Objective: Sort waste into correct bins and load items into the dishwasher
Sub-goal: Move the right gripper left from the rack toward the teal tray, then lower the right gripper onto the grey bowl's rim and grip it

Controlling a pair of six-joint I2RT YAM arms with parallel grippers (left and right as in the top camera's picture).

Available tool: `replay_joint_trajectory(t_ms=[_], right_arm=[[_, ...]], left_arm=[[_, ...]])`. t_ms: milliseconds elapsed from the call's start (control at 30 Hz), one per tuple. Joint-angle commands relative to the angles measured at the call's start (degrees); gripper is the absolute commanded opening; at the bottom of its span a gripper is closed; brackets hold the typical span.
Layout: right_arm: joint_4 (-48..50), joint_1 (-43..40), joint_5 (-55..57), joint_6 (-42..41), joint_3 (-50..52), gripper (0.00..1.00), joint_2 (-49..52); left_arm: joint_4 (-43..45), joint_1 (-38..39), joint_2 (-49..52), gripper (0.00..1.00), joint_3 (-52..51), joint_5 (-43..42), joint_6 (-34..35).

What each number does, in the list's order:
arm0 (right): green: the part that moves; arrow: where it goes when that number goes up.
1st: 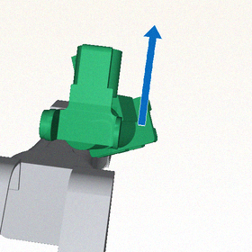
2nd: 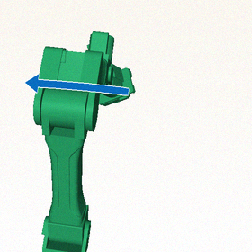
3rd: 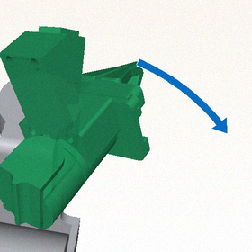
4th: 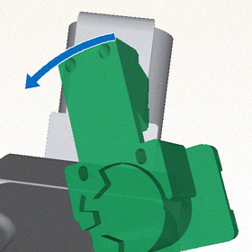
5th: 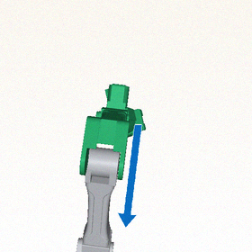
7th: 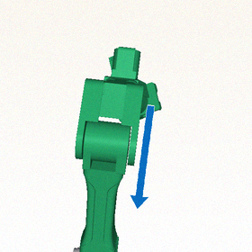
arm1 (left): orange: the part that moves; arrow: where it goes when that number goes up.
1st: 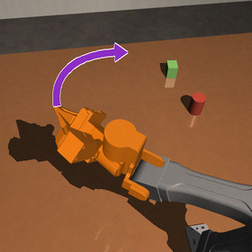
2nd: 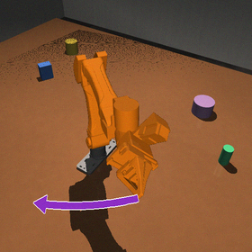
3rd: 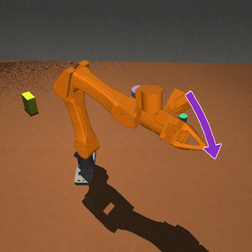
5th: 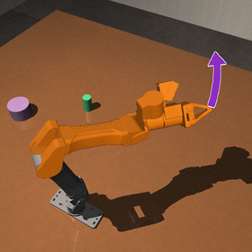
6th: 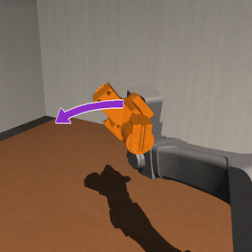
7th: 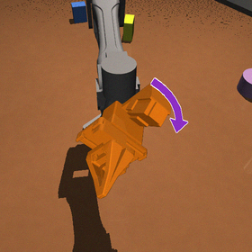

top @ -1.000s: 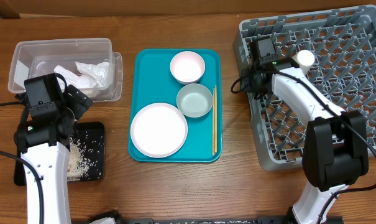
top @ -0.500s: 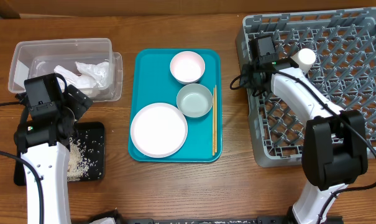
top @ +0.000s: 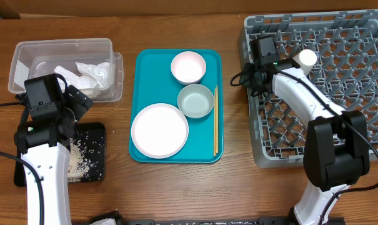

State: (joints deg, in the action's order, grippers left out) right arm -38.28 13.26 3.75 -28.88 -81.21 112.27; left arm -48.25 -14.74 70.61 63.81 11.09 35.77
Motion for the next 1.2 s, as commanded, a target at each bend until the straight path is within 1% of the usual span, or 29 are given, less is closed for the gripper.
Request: replay_joint_trajectory(t_ms=[0,133,167,233,300,333,433,533,600,633,667,800,900,1033,1167], right_arm=[[-2.10,0.28,-2.78,-3.69,-2.32,0.35,-1.03],[-7.41,0.13,-2.25,-3.61,-7.19,0.39,-2.47],[-8.46,0.13,-2.29,-2.64,-8.50,0.43,-2.93],[-10.86,0.13,-2.32,-0.74,-11.52,0.56,-3.80],[-13.92,0.13,-2.34,0.52,-14.95,0.72,-4.46],[-15.56,0.13,-2.36,0.98,-16.65,0.76,-4.61],[-20.20,0.35,-5.64,4.79,-22.08,0.75,-4.66],[-21.90,1.31,-16.68,13.70,-24.87,0.73,-4.66],[-22.12,2.56,-21.62,15.43,-24.94,0.72,-4.66],[-22.16,3.32,-22.71,15.19,-24.90,0.69,-4.59],[-22.12,4.35,-23.34,14.43,-24.87,0.66,-4.39],[-20.94,8.90,-21.46,9.01,-24.87,0.60,-3.39],[-18.99,12.79,-15.65,3.19,-24.87,0.57,-1.81],[-17.94,17.29,-6.75,-5.01,-24.83,0.57,1.42],[-17.07,20.48,-3.30,-14.12,-24.83,0.53,5.55]], left_arm=[[0.09,-0.20,-0.55,1.00,0.85,-0.24,-1.09],[0.07,-0.20,-0.55,1.00,0.85,-0.22,-1.09],[0.07,-0.20,-0.55,1.00,0.85,-0.22,-1.09],[0.07,-0.20,-0.55,1.00,0.85,-0.22,-1.09],[0.09,-0.20,-0.55,1.00,0.85,-0.22,-1.09],[0.02,-0.20,-0.55,1.00,0.85,-0.22,-1.09],[0.07,-0.20,-0.55,1.00,0.85,-0.22,-1.09],[0.07,-0.20,-0.55,1.00,0.85,-0.22,-1.09],[0.07,-0.20,-0.55,1.00,0.85,-0.22,-1.09],[0.04,-0.20,-0.55,1.00,0.85,-0.22,-1.09],[0.07,-0.20,-0.55,1.00,0.85,-0.22,-1.09],[0.04,-0.20,-0.55,1.00,0.85,-0.22,-1.09],[0.07,-0.20,-0.55,1.00,0.85,-0.22,-1.09],[0.07,-0.20,-0.55,1.00,0.85,-0.22,-1.09],[0.07,-0.20,-0.55,1.00,0.85,-0.22,-1.09]])
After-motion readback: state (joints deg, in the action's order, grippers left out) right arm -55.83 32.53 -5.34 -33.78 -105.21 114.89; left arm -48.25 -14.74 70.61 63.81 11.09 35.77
